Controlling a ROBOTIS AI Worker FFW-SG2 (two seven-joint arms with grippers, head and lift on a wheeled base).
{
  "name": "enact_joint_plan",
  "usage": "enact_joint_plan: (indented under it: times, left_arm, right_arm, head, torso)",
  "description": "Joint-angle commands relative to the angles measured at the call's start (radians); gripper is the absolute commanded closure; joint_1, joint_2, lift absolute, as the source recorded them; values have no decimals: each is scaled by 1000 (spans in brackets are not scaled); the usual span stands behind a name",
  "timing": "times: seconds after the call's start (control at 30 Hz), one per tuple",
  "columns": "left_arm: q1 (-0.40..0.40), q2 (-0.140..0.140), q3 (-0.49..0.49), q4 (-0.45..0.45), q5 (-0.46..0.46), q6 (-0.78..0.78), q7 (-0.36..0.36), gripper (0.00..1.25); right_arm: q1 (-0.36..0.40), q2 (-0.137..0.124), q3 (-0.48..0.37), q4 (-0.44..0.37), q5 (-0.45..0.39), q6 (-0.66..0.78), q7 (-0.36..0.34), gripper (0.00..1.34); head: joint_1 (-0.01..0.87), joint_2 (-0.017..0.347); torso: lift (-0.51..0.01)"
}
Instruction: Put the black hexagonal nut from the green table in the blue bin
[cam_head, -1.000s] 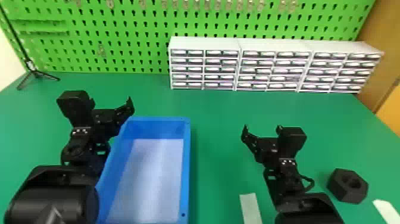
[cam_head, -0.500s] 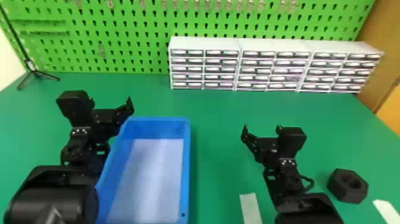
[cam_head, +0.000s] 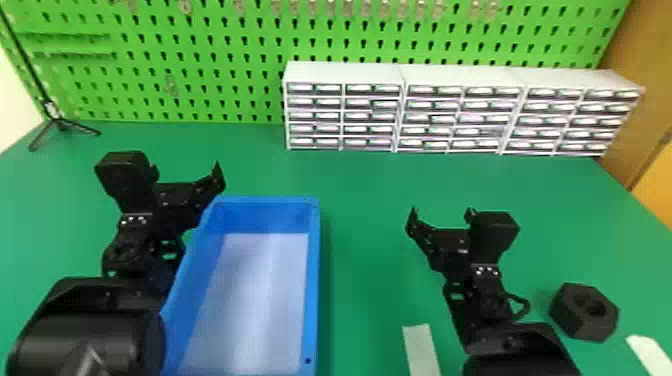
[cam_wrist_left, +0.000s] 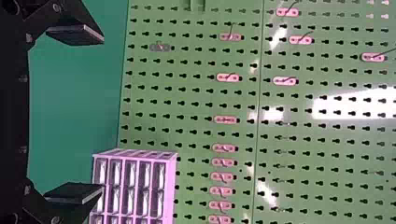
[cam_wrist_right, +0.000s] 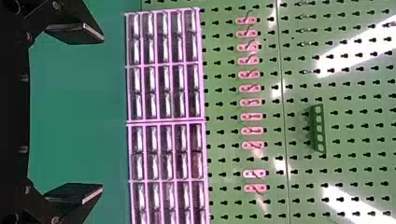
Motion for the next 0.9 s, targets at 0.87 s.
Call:
enact_joint_plan:
  times: [0.87]
  left_arm:
    - [6,2,11,-1,-1,0,0,163]
  right_arm:
    - [71,-109,-204,-249,-48,304,28,170]
  head:
    - [686,28]
  torso:
    - [-96]
